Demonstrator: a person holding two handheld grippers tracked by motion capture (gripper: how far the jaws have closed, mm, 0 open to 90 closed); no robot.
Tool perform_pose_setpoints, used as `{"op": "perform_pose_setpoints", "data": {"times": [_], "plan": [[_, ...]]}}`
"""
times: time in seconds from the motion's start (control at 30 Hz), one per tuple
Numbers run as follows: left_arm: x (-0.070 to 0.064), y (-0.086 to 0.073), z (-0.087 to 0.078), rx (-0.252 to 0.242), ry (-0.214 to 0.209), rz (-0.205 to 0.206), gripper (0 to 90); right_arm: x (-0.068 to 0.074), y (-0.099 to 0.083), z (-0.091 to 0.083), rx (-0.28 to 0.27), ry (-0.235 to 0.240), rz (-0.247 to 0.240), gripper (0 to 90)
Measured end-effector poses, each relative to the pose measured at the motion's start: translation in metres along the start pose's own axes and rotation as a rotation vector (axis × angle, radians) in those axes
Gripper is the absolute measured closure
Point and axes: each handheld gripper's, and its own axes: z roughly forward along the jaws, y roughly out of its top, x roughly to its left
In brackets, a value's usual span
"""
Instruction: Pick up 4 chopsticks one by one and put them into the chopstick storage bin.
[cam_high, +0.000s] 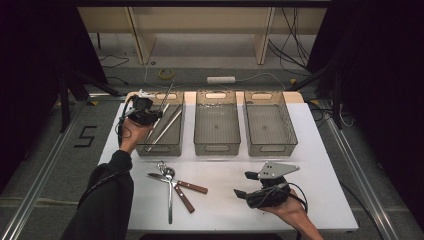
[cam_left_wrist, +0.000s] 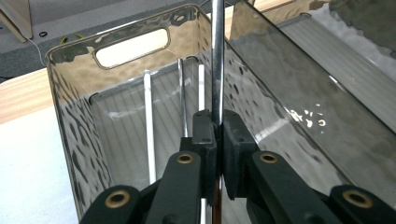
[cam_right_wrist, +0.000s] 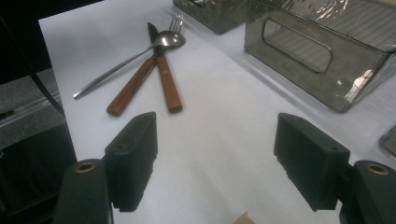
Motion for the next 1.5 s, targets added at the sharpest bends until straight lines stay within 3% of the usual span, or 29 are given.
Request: {"op": "perform_pose_setpoints", "data": {"times": [0.17, 0.53, 0.8, 0.87, 0.97, 1.03, 1.17, 1.33, 1.5], "plan": [[0.000, -0.006, 0.005, 0.014, 0.023, 0.020, 84.2, 0.001, 0.000, 0.000, -0.001, -0.003, -0.005, 31.3], [0.000, -0.011, 0.010, 0.037, 0.043, 0.016, 83.8, 0.000, 0.000, 0.000, 0.006, 0.001, -0.009, 31.3], [0.001, -0.014, 0.007, 0.033, 0.059, -0.022, 78.2, 0.000, 0.000, 0.000, 0.003, 0.001, -0.010, 31.3], [0.002, -0.015, 0.004, 0.025, 0.060, -0.051, 75.8, 0.000, 0.000, 0.000, 0.004, 0.000, -0.009, 31.3], [0.002, -0.019, -0.001, 0.012, 0.043, -0.089, 74.1, 0.000, 0.001, -0.001, 0.001, -0.001, -0.008, 31.3], [0.002, -0.021, -0.004, 0.026, 0.036, -0.084, 72.0, 0.000, 0.001, -0.001, 0.002, -0.002, -0.005, 31.3], [0.001, -0.024, -0.012, 0.039, 0.012, -0.117, 67.6, 0.000, 0.001, -0.001, 0.003, -0.005, -0.007, 31.3], [-0.006, -0.027, -0.021, 0.081, -0.031, -0.115, 56.9, -0.001, 0.001, -0.002, -0.003, -0.009, -0.001, 31.3], [-0.016, -0.031, -0.031, 0.085, -0.045, -0.106, 50.1, -0.001, 0.002, -0.002, -0.006, -0.013, -0.003, 31.4]]}}
